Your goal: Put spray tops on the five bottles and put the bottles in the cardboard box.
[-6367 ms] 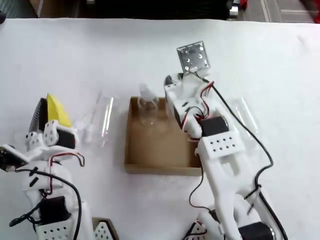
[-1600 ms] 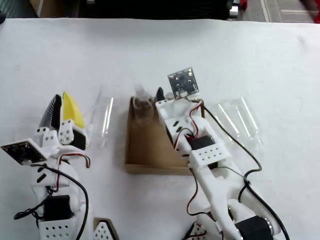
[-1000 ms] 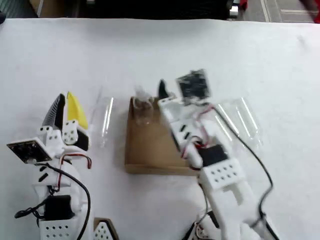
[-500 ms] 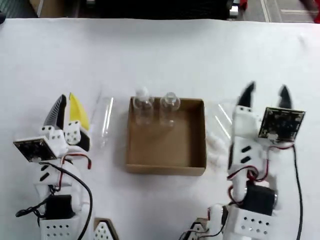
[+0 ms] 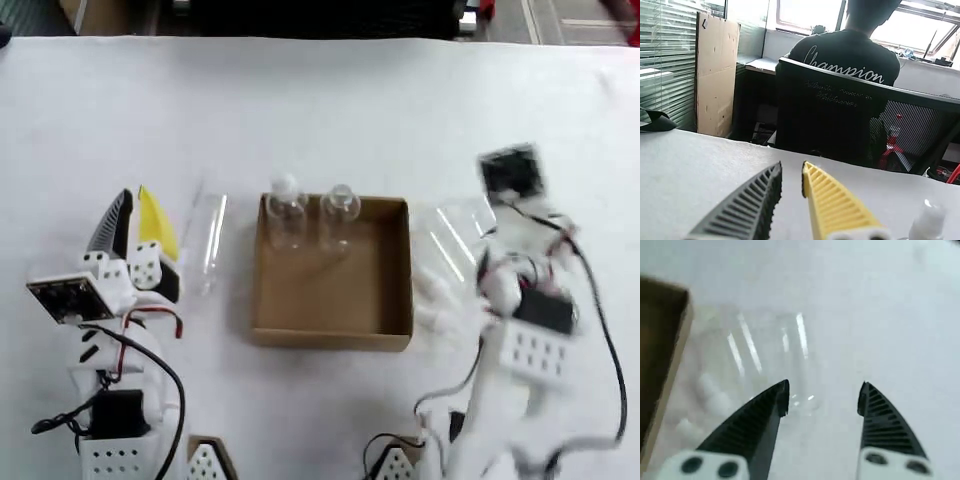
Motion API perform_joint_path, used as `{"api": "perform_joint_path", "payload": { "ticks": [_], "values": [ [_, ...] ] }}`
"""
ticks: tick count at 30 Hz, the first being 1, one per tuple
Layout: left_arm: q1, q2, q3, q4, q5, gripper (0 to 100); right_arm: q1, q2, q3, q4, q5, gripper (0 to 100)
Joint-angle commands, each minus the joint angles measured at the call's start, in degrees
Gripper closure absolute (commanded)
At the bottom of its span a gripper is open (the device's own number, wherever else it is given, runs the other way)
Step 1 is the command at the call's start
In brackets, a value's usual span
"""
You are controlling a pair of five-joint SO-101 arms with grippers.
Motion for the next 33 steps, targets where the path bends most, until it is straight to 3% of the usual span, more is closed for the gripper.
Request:
{"api": "perform_joint_path", "payload": {
  "ticks": [1,6,15,26,33],
  "values": [
    [0.75,-0.75,-0.53,-1.41,-0.70,93,-6.55,11.47,-6.33,10.86,8.00,80.0],
    [0.75,-0.75,-0.44,-1.41,-0.70,93,-9.45,22.73,-10.37,14.64,9.05,80.0],
    [0.75,-0.75,-0.44,-1.49,-0.70,93,-9.45,34.24,-11.08,7.52,8.97,80.0],
    [1.63,-0.75,-0.44,-1.32,-0.88,93,-8.66,36.18,-11.52,4.26,8.97,80.1],
    [4.44,-0.75,0.44,-1.58,-6.77,93,-7.43,36.44,-10.99,1.10,4.84,80.1]
  ]
}}
